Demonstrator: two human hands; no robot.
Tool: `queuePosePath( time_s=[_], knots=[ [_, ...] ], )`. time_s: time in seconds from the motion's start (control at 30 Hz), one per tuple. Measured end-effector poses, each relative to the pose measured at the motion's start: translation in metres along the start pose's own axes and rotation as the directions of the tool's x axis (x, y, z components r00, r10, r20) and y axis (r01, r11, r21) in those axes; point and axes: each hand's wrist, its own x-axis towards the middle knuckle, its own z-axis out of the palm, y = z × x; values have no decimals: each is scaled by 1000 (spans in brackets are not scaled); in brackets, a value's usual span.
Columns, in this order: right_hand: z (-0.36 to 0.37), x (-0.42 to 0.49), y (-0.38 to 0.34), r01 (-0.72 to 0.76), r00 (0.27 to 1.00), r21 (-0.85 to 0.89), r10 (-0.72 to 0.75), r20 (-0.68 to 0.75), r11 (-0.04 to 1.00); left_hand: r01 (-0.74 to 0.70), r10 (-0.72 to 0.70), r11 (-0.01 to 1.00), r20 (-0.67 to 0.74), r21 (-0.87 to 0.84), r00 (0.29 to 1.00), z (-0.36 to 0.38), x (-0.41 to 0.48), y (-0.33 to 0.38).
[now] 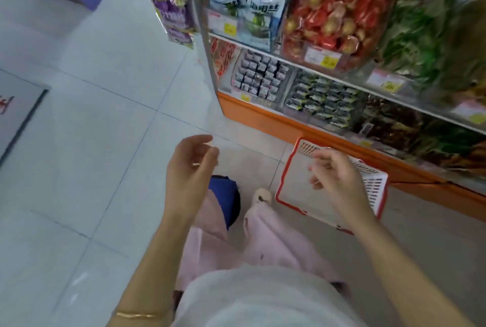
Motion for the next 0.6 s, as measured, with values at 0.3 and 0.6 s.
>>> queuePosePath(
  time_s=[0.3,0.6],
  knots=[
    [54,124,4,35,999,-118,-37,-14,992,-123,96,983,193,133,977,27,140,-34],
    [176,315,78,314,896,-343,-396,-202,885,-603,487,745,387,283,783,104,362,-163]
  ],
)
